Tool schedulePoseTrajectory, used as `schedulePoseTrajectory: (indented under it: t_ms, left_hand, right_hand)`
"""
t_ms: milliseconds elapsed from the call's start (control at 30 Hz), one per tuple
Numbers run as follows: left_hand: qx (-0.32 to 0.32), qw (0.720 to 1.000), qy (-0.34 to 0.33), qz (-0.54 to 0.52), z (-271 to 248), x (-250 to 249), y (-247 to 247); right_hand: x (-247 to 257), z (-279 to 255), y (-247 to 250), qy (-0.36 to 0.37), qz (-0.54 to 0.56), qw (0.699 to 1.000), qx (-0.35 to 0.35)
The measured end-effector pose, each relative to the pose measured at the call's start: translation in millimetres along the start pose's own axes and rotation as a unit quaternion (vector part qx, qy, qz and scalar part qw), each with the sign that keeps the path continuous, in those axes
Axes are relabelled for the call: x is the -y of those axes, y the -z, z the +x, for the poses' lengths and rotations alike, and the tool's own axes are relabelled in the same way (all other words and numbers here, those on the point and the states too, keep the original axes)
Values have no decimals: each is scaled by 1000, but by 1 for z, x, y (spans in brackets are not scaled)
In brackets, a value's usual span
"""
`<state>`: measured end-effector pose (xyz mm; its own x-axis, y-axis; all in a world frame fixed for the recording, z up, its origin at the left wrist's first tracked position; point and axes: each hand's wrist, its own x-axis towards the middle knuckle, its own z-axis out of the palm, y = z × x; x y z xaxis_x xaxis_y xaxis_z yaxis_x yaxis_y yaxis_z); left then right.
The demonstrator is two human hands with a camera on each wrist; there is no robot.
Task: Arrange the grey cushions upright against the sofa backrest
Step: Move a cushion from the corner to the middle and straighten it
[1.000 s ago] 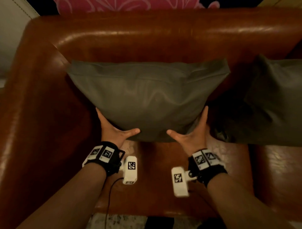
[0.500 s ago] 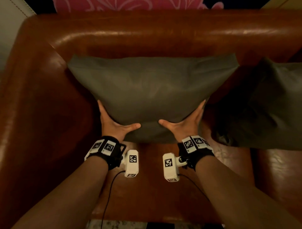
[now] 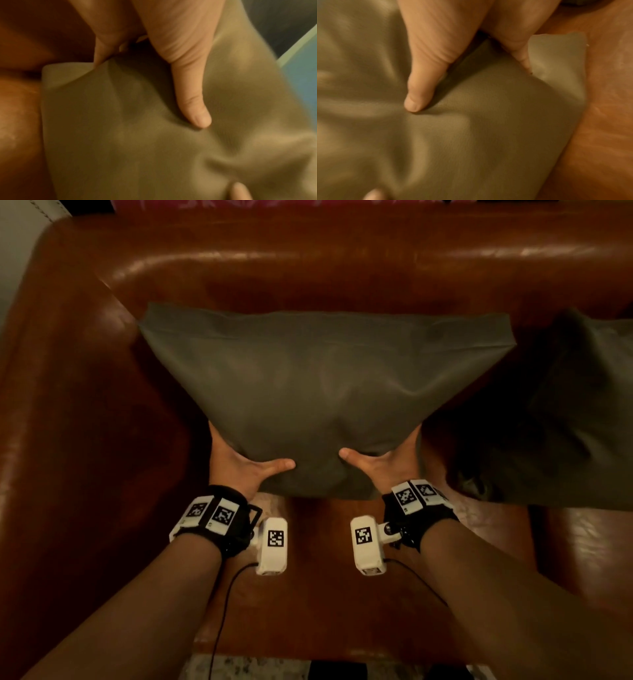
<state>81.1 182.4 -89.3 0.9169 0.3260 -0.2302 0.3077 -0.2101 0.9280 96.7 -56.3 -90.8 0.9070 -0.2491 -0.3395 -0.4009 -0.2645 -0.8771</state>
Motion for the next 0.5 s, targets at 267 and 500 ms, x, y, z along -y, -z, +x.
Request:
schedulePoseTrajectory:
  t_ms: [267,500]
  left_hand:
    - [-72,995,46,53,10,15,-4]
    - [-60,996,56,34,27,21,-24]
  right_hand:
    - [-3,-30,13,-33,-27,998,-51]
    - [6,6,-4,-27,-49,998,-38]
